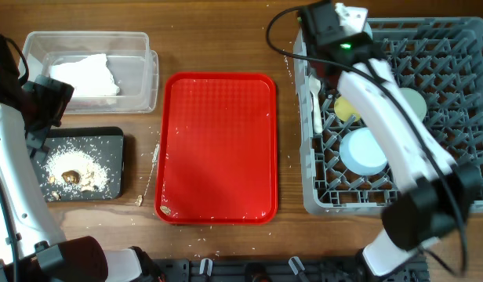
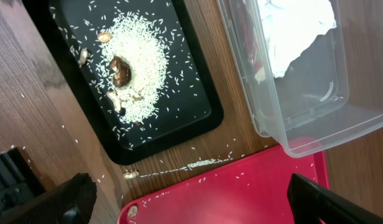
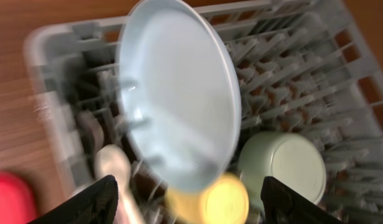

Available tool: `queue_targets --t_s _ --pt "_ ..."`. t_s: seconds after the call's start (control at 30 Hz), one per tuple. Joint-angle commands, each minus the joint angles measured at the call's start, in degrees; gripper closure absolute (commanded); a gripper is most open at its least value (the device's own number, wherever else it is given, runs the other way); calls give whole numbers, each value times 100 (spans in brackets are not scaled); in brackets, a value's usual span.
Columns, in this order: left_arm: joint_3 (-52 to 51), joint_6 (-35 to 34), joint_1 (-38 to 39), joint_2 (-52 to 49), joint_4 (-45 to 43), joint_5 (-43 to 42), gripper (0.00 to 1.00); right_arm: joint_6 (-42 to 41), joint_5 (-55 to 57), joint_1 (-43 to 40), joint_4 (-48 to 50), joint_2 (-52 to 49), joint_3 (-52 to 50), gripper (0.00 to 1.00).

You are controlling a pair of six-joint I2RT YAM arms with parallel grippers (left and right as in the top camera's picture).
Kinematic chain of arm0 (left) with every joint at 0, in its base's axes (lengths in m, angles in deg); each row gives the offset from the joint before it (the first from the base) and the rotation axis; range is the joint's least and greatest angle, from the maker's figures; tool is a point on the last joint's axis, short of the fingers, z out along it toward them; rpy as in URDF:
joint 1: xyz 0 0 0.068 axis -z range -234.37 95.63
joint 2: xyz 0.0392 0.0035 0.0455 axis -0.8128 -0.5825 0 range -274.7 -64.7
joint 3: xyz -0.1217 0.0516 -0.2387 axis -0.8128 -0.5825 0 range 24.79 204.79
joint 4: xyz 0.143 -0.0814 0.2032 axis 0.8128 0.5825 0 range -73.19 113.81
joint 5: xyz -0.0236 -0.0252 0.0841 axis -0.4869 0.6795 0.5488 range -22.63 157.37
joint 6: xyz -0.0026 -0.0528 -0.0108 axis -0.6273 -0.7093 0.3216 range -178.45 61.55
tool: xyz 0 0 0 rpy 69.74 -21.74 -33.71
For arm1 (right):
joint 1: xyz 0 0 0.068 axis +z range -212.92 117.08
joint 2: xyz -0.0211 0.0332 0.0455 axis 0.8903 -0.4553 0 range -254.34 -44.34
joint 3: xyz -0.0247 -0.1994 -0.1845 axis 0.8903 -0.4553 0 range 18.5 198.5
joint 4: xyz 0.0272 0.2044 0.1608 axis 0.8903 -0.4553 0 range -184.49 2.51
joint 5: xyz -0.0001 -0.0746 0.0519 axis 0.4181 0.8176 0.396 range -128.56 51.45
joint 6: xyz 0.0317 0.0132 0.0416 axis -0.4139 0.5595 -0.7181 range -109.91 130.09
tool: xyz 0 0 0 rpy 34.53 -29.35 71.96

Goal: Sort waste into correct bins and load items into the dishwasher rack
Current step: 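Stand the plate upright in the rack's back slots and release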

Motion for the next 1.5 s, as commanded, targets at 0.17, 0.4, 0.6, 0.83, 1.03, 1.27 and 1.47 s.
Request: queue_targets --t_s 0.17,0.4,0.6,0.83,1.03,1.27,1.47 --pt "37 2 -26 46 -13 55 0 -772 -1906 179 -1082 2393 -299 30" --pt "37 2 -26 46 -13 55 0 -907 -1812 1443 -824 3427 -1836 0" --pt "37 2 -26 46 -13 55 0 -914 -1814 1449 -953 3331 -1853 0" --pt "37 2 -26 46 -13 55 0 -289 -2415 1449 -870 3320 -1853 0" --pt "37 2 -26 46 -13 55 0 1543 -2920 1344 341 3633 -2164 0" --pt "37 2 -26 46 -13 55 0 2098 -4402 396 3788 4872 -4865 0" --pt "37 2 -26 46 -13 55 0 2085 -4774 -350 6487 6308 -7372 0"
